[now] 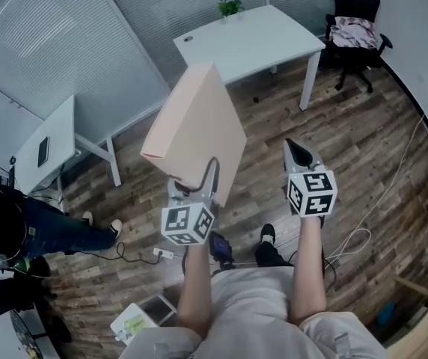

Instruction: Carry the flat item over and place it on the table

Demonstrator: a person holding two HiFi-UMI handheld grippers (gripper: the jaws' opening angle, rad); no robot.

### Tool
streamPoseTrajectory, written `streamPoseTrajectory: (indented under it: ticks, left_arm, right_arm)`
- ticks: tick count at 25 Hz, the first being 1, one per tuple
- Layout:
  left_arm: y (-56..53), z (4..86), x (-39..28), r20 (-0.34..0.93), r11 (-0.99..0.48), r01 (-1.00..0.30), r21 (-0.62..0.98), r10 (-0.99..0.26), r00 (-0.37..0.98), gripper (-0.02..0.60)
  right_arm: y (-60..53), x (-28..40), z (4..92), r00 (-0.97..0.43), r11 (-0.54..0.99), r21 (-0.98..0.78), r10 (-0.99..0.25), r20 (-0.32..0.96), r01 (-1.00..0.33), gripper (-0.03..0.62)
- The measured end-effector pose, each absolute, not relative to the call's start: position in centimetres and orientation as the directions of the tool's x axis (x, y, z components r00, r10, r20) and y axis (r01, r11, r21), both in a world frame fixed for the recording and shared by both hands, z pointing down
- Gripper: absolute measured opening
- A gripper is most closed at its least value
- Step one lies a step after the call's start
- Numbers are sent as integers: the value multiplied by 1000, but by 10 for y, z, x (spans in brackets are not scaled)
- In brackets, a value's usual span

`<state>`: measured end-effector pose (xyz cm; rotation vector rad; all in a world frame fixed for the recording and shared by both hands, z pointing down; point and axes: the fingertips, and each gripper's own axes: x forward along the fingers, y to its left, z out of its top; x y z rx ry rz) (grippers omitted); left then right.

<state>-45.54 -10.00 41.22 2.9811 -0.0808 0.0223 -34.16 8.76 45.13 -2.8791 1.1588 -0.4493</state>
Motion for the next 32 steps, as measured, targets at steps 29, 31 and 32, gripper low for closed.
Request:
streamPoseTrajectory:
  ticks: [29, 31, 32]
  left_arm:
    - [-128, 425, -368, 45, -974, -211, 77, -208, 977, 300]
    - [-132, 428, -354, 48, -974, -215, 67, -212, 976, 301]
    - [-136, 429, -346, 48, -974, -218, 68, -215, 975, 301]
  right_arm:
    - [98, -207, 461, 688, -725, -125, -684, 241, -677, 2]
    - [101, -193, 460, 709, -743, -130, -667, 228, -657, 2]
    - [100, -186, 460, 713, -747, -126, -662, 230, -653, 2]
